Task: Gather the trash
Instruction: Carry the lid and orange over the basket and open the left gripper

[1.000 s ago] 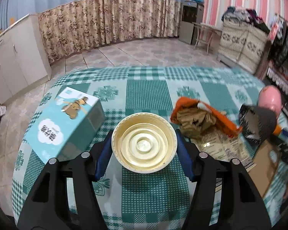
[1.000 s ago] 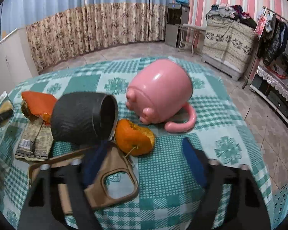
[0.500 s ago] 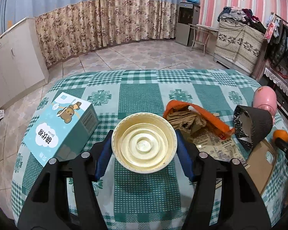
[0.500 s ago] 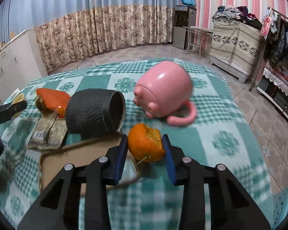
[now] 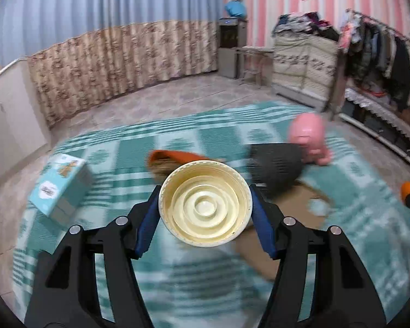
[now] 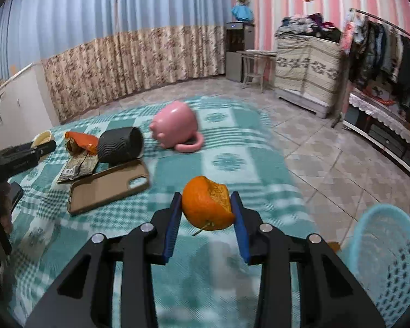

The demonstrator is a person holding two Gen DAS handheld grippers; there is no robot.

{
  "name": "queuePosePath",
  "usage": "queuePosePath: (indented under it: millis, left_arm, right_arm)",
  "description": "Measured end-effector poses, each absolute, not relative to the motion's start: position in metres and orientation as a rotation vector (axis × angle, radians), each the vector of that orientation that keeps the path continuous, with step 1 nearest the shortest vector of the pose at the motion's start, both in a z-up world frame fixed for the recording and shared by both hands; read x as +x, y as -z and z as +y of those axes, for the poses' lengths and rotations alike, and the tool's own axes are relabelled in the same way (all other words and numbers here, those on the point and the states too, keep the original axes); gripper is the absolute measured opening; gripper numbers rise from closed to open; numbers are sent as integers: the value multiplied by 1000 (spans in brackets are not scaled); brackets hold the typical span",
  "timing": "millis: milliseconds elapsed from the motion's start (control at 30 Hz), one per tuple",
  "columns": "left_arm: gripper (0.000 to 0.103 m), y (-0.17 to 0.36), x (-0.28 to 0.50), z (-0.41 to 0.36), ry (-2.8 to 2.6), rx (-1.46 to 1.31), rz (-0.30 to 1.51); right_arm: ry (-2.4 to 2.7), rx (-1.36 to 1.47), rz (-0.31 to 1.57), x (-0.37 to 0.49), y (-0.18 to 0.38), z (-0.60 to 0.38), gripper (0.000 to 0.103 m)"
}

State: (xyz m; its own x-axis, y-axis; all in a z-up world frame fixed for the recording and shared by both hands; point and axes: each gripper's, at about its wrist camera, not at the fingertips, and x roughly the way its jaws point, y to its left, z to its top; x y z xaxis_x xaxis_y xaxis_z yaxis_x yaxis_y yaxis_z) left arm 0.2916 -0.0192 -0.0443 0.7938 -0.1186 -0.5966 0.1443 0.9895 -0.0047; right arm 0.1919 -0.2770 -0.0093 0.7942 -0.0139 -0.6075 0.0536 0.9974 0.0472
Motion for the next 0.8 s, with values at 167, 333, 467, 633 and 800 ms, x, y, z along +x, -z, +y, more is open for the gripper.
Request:
queuePosePath:
  millis: [167, 333, 467, 633, 800]
  left_arm:
    - [61, 40, 264, -87, 266, 18, 629]
    - [61, 46, 237, -179, 411, 35, 668]
    - [61, 48, 214, -247, 510, 57, 677]
    - [61, 57, 184, -330, 638, 123, 662]
    - [61, 67, 162, -384, 724, 201, 653]
  right_arm:
    - [159, 34, 629, 145, -3, -336, 36]
    - [296, 84, 622, 96, -3, -412, 36]
    - [366, 143, 619, 66, 3, -458, 36]
    - [406, 152, 626, 44, 10, -488, 36]
    - [457, 176, 629, 24, 18, -515, 36]
